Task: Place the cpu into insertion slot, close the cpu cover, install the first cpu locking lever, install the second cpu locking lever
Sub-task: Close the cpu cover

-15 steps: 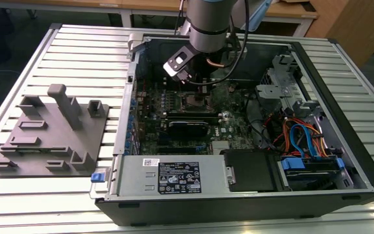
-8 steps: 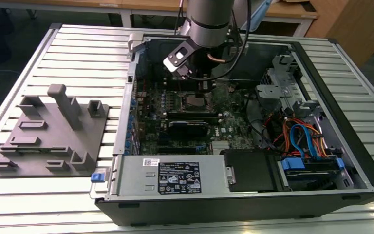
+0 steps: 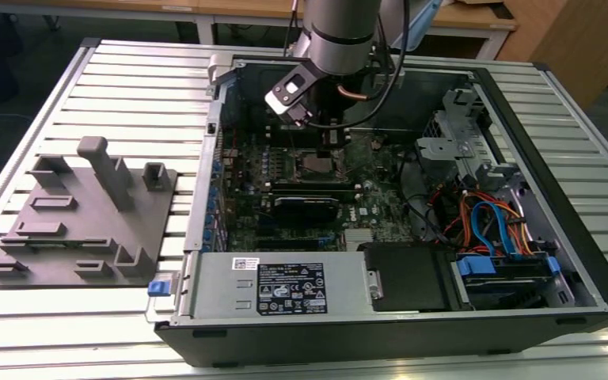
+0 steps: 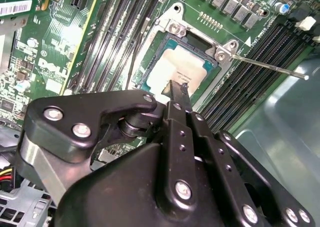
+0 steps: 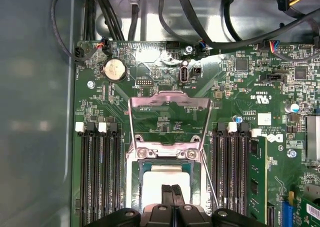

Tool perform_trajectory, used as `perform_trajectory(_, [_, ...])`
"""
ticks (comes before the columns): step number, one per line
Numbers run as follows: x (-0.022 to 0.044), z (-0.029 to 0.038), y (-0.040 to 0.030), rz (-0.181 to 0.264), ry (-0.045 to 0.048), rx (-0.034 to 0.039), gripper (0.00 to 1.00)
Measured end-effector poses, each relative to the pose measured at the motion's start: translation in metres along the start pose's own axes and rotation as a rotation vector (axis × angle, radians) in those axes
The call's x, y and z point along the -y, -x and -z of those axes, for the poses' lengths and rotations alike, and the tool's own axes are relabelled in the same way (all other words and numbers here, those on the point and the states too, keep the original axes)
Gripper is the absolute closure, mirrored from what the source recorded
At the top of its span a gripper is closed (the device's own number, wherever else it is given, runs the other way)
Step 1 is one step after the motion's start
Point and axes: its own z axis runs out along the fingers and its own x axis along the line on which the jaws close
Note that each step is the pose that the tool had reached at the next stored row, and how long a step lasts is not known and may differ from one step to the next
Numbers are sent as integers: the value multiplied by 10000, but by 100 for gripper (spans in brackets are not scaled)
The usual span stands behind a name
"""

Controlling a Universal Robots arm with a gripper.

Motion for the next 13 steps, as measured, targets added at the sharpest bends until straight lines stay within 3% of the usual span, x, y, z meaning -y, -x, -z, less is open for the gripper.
perform_trajectory(9, [-2,-1,0,3,-1,-2,90])
perform_trajectory(13, [-2,-1,-1,269,-2,-7,90])
